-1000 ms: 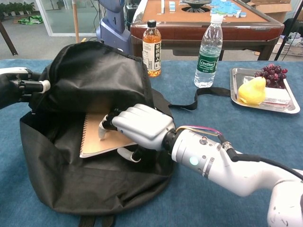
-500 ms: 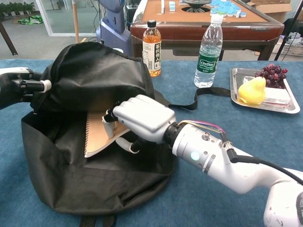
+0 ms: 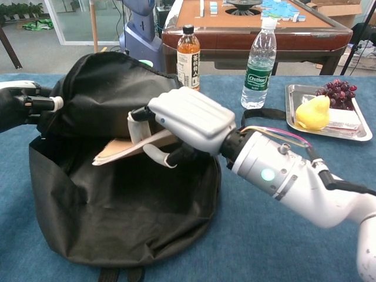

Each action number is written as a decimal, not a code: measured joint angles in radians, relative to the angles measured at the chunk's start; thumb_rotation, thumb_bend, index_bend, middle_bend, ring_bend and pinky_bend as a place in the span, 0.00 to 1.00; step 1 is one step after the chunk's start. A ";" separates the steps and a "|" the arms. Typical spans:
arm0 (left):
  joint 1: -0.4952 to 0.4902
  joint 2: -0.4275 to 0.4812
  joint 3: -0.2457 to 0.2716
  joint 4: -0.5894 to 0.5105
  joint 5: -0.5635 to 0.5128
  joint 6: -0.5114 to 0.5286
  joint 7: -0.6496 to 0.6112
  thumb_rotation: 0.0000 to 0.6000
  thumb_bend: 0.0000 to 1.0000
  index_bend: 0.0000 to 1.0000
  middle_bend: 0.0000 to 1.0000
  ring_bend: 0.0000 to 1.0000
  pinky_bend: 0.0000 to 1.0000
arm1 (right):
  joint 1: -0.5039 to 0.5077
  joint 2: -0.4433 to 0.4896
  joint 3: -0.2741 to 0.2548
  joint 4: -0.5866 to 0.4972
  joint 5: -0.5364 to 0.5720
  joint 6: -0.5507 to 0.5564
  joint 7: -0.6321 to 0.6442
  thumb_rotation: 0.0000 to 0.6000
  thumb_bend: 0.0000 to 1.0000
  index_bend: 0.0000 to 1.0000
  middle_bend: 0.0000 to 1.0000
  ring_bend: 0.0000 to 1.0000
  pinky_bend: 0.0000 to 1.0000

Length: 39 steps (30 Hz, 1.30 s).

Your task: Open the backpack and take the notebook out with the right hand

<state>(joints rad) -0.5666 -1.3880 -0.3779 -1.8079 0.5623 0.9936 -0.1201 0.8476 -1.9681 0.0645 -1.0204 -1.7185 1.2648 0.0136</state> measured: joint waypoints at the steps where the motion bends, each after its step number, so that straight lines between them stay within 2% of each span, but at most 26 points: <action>1: 0.000 0.000 0.000 0.000 -0.002 0.000 0.000 1.00 0.67 0.51 0.22 0.18 0.25 | -0.003 0.013 -0.002 -0.018 -0.004 0.008 0.002 1.00 0.57 0.86 0.54 0.47 0.40; 13: -0.001 0.007 0.007 -0.007 -0.012 0.002 0.006 1.00 0.67 0.50 0.22 0.18 0.25 | -0.078 0.243 -0.001 -0.362 -0.027 0.134 0.050 1.00 0.58 0.88 0.58 0.53 0.49; 21: 0.006 0.021 0.020 -0.016 -0.016 -0.018 0.001 1.00 0.67 0.49 0.22 0.18 0.25 | -0.150 0.424 0.026 -0.564 -0.009 0.208 0.097 1.00 0.58 0.90 0.60 0.56 0.51; 29: 0.017 0.036 0.043 -0.029 0.022 -0.027 0.001 1.00 0.67 0.48 0.20 0.18 0.25 | -0.212 0.571 0.060 -0.649 0.030 0.242 0.110 1.00 0.58 0.91 0.60 0.57 0.53; 34: 0.025 0.041 0.059 -0.041 0.066 -0.016 0.007 1.00 0.67 0.48 0.20 0.18 0.25 | -0.235 0.629 0.096 -0.649 0.081 0.245 0.129 1.00 0.58 0.91 0.60 0.57 0.53; 39: 0.030 0.049 0.073 -0.054 0.099 -0.010 0.015 1.00 0.66 0.45 0.18 0.17 0.25 | -0.234 0.644 0.121 -0.611 0.141 0.191 0.136 1.00 0.58 0.91 0.61 0.57 0.53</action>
<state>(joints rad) -0.5363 -1.3387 -0.3047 -1.8618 0.6617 0.9836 -0.1052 0.6137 -1.3237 0.1853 -1.6313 -1.5770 1.4553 0.1493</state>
